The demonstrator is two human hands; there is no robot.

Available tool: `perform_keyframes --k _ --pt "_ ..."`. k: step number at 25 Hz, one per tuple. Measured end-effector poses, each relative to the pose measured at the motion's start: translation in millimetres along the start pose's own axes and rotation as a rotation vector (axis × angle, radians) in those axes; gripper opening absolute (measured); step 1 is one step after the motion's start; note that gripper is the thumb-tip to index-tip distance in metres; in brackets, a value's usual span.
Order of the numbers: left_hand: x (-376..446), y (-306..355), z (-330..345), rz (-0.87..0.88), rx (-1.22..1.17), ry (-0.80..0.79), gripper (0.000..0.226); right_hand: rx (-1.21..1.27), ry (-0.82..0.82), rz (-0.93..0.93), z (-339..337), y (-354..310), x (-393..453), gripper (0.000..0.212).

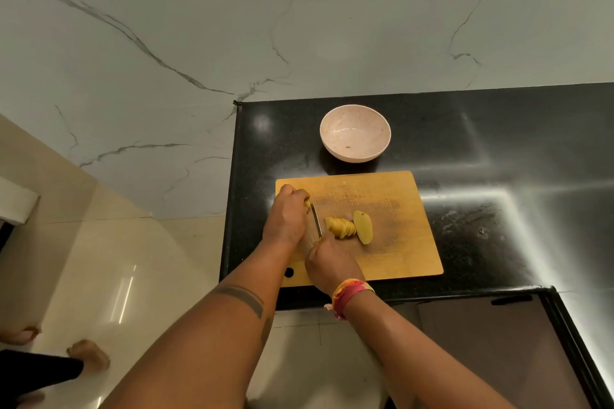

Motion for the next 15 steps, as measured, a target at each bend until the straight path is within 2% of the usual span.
perform_keyframes --k 4,9,15 --pt "-24 13 3 0.111 -0.04 0.12 0.032 -0.005 0.029 -0.037 -8 15 -25 0.016" --pt "-44 20 19 0.085 -0.192 -0.067 0.049 0.057 0.106 0.074 -13 32 -35 0.018" --pt "-45 20 16 0.075 -0.177 -0.039 0.035 0.038 0.119 0.079 -14 36 -36 0.02"
Point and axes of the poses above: each hand's wrist, its own x-axis towards the middle knuckle, its own z-axis out of the palm, y = z × x, the point moved 1 cm from there along x, towards the middle knuckle, and after that the axes turned 6 degrees about y, right-handed, at the moved point
